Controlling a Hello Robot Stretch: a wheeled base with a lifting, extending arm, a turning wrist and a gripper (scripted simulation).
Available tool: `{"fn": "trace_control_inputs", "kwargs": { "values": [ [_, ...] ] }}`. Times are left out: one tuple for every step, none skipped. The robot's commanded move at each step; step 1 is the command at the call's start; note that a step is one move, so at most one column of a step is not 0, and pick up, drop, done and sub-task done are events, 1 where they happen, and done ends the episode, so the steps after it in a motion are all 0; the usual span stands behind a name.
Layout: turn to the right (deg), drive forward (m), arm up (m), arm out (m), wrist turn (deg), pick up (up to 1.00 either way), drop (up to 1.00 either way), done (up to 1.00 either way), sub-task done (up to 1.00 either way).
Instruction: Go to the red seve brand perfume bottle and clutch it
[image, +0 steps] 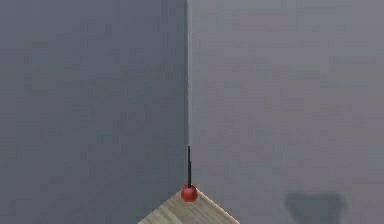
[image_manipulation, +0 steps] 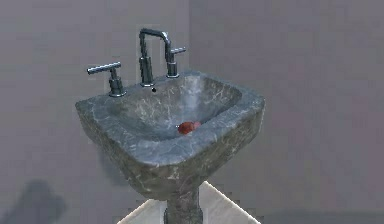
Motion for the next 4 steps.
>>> {"fn": "trace_control_inputs", "kwargs": {
  "values": [
    [0.0, 0.00, 0.50, 0.00, 0.0, 0.00, 0.00, 0.00, 0.00],
    [0.0, 0.00, 0.38, 0.00, 0.0, 0.00, 0.00, 0.00, 0.00],
    [0.0, 0.00, 0.00, 0.44, 0.0, 0.00, 0.00, 0.00, 0.00],
    [0.0, 0.00, 0.00, 0.00, 45.0, 0.00, 0.00, 0.00, 0.00]
  ]
}}
